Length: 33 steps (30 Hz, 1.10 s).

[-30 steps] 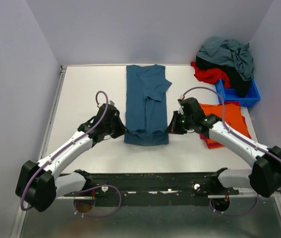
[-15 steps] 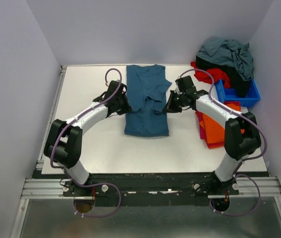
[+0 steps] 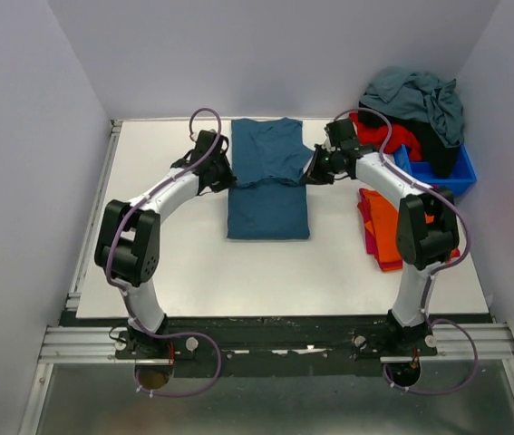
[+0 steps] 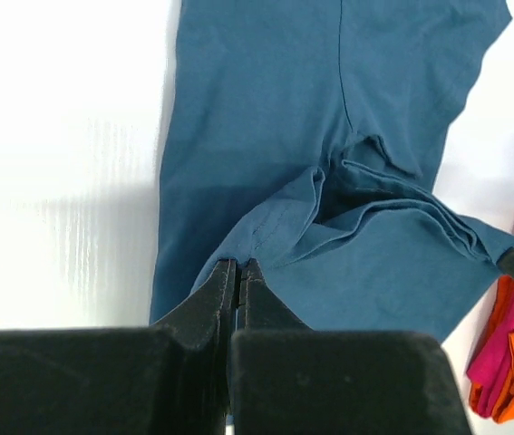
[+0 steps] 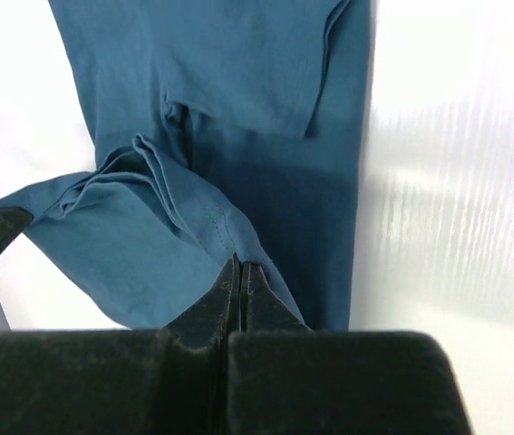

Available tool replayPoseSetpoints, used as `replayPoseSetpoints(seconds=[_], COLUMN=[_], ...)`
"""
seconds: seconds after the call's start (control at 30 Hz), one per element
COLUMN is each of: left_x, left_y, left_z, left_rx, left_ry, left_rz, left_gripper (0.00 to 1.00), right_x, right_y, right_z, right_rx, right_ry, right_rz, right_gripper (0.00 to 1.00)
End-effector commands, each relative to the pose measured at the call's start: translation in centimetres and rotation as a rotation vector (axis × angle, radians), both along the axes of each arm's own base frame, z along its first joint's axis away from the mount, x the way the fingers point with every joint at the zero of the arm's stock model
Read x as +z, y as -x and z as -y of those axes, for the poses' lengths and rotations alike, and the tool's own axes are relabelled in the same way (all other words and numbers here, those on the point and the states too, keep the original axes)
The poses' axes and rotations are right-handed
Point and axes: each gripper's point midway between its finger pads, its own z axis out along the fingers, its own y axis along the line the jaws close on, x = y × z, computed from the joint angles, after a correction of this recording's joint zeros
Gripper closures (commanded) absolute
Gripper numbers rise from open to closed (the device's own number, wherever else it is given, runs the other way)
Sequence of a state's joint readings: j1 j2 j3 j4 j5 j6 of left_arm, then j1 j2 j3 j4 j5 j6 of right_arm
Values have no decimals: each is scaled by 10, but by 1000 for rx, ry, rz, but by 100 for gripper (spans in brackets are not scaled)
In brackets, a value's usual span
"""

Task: Fold and stack the t-shirts
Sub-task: Fold the folded rectangular tshirt in 1/3 of the way

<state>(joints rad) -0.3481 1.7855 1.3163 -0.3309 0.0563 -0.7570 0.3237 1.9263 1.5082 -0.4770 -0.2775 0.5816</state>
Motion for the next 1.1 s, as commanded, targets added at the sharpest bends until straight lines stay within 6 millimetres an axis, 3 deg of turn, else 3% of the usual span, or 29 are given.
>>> replayPoseSetpoints(seconds=[0.0, 0.3, 0.33, 0.4, 0.47, 0.53, 0.67, 0.73, 0.8, 0.83, 0.9, 0.97, 1.07], left_x=[-7, -24, -25, -28, -18, 1, 28, 31, 26, 22, 13, 4, -7], left_y=[-22, -48, -51, -55, -56, -53, -35, -18, 3, 14, 34, 53, 75], left_z=[-4, 3, 2, 1, -3, -8, -17, -11, 0, 5, 15, 25, 42], left_rx=[8, -18, -18, -19, -10, -4, -11, -38, -81, -96, -129, -164, -224], left_ry=[-21, 27, 34, 48, 57, 53, 21, 44, 67, 73, 84, 114, 177], left_rz=[6, 6, 10, 9, 51, 119, 163, 161, 141, 127, 101, 77, 41], left_gripper=[100, 100, 96, 49, 37, 13, 11, 17, 34, 50, 78, 99, 100], right_x=[-6, -22, -27, -29, -22, -11, 7, 3, 3, 0, -7, -13, -19], right_y=[-14, -43, -47, -53, -54, -48, -20, 5, 28, 41, 66, 86, 105], right_z=[5, 7, 9, 14, 16, 18, 28, 26, 17, 10, -7, -25, -46], right_rx=[7, -7, -14, -40, -38, -35, -42, -11, 34, 67, 146, 223, 308], right_ry=[-1, 1, 11, 35, 42, 35, 42, 15, -31, -58, -124, -201, -304], right_rz=[-19, -26, -32, -48, -24, 18, 60, 58, 54, 45, 24, -2, -23], right_gripper=[99, 99, 93, 65, 56, 49, 47, 51, 60, 68, 93, 99, 99])
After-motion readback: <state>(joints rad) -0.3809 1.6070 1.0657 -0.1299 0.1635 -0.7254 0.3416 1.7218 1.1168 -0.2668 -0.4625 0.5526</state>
